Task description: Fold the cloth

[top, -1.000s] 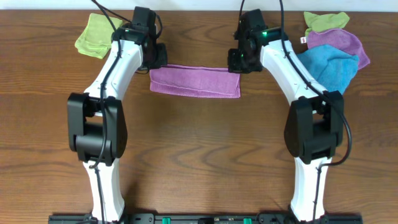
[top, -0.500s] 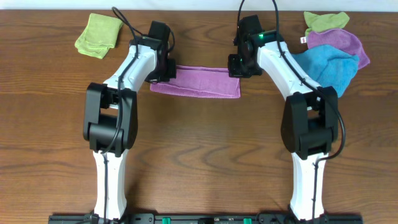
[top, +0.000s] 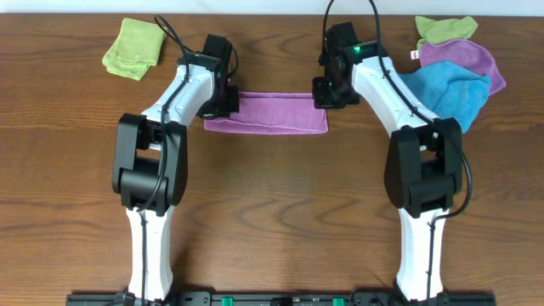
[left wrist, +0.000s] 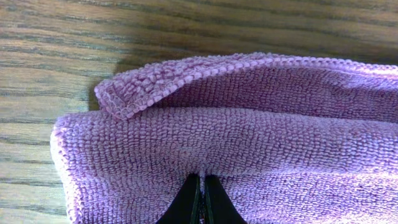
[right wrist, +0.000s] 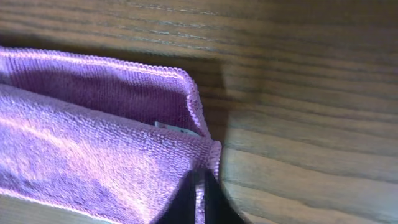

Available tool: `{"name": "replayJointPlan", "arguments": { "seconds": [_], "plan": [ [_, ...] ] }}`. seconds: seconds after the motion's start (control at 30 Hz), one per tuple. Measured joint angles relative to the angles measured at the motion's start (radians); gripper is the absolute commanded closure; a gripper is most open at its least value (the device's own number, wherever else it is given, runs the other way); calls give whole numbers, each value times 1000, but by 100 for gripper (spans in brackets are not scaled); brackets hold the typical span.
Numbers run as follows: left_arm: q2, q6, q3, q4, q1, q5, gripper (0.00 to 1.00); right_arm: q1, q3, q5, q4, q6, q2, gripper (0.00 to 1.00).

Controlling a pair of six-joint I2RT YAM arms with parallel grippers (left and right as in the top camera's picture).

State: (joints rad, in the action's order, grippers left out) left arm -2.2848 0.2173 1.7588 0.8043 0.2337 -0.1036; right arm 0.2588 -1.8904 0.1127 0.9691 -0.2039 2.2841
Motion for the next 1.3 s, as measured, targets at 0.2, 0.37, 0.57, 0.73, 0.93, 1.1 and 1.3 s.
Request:
{"name": "replayJointPlan", "arguments": {
  "seconds": [0.2, 0.37, 0.57, 0.73, 0.93, 1.1, 1.3],
  "plan": [
    [0, 5, 0, 0, 0, 0, 94, -81, 0, 144, 21, 78, 0, 24],
    [0, 11, -1, -2, 0, 0, 94, -181, 4, 347, 20, 143, 0, 15],
    [2, 11, -3, -5, 0, -1, 94, -253, 72, 600, 8, 249, 0, 11],
    [2, 11, -5, -9, 0, -2, 94, -311, 132, 774, -54, 297, 0, 11],
    [5, 11, -10, -19, -2, -12, 94, -325, 235, 845, -125, 311, 0, 9],
    [5, 11, -11, -19, -3, -17, 94, -320, 278, 880, -195, 301, 0, 9],
    [5, 11, -11, -20, -3, -18, 94, -311, 279, 903, -249, 266, 35, 11]
  ]
}}
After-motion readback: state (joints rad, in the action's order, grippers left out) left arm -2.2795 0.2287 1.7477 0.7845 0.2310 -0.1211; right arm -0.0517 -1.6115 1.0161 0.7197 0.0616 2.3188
